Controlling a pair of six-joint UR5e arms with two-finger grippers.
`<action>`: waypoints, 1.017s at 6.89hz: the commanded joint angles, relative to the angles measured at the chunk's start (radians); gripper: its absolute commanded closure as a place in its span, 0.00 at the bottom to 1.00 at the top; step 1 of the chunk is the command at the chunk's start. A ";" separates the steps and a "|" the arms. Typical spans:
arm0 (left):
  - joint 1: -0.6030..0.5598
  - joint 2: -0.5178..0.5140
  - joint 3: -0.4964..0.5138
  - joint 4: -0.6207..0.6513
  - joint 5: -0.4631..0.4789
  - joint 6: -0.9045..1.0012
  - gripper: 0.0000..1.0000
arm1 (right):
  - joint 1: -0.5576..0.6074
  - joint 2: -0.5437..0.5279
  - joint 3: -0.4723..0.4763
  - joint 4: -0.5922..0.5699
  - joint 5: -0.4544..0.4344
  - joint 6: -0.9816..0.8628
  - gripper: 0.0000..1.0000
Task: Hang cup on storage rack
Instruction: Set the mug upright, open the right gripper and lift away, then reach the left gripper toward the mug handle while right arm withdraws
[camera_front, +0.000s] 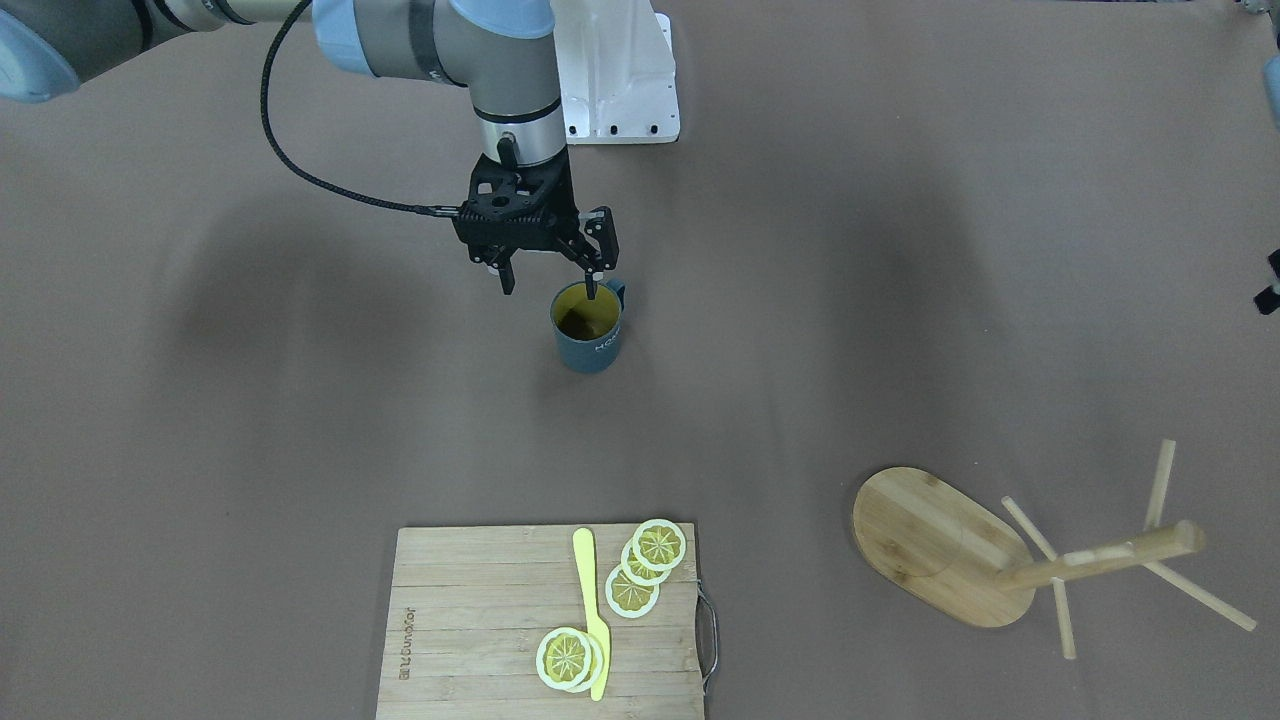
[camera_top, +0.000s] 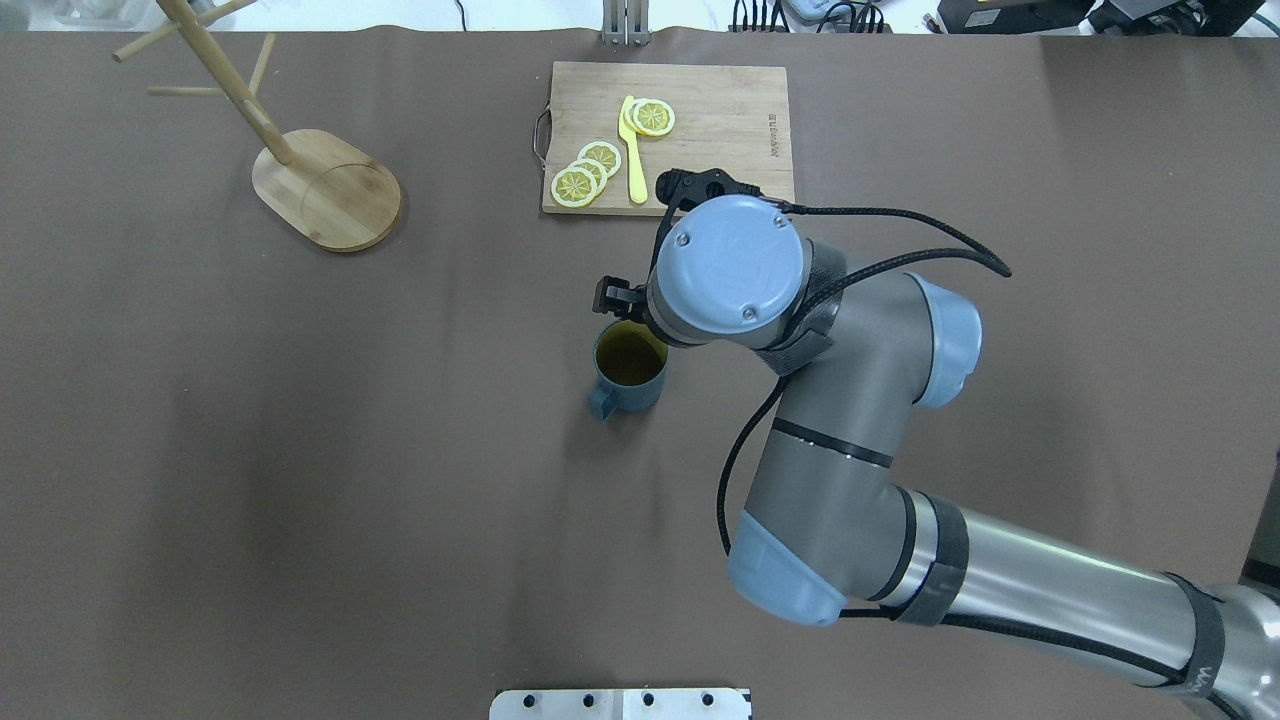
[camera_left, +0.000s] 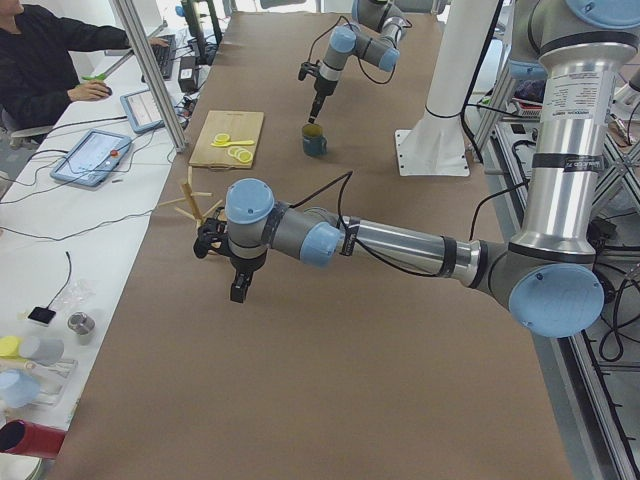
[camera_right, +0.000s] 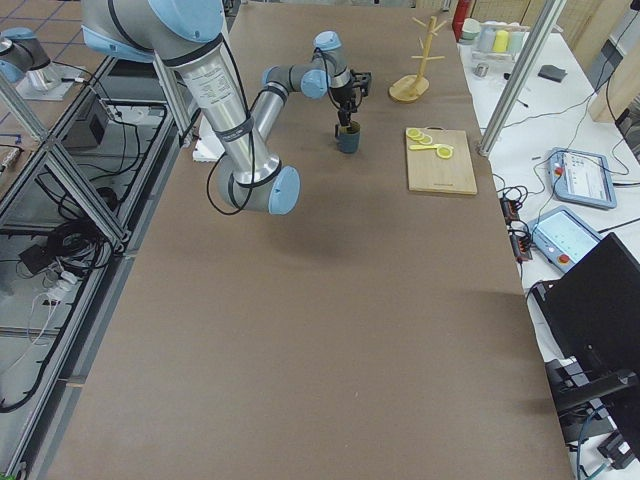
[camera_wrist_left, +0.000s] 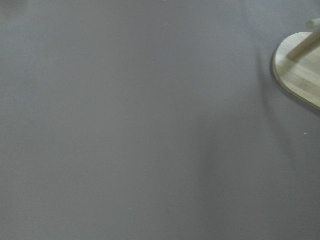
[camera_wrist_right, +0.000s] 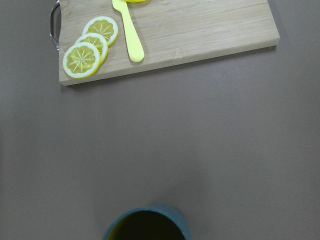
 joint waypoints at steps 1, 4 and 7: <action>0.210 0.006 -0.107 -0.205 0.043 -0.355 0.02 | 0.182 -0.054 0.035 0.001 0.249 -0.049 0.00; 0.490 -0.058 -0.248 -0.208 0.241 -0.594 0.03 | 0.336 -0.189 0.065 0.006 0.398 -0.251 0.00; 0.720 -0.234 -0.201 -0.211 0.458 -0.586 0.03 | 0.417 -0.264 0.059 0.006 0.456 -0.359 0.00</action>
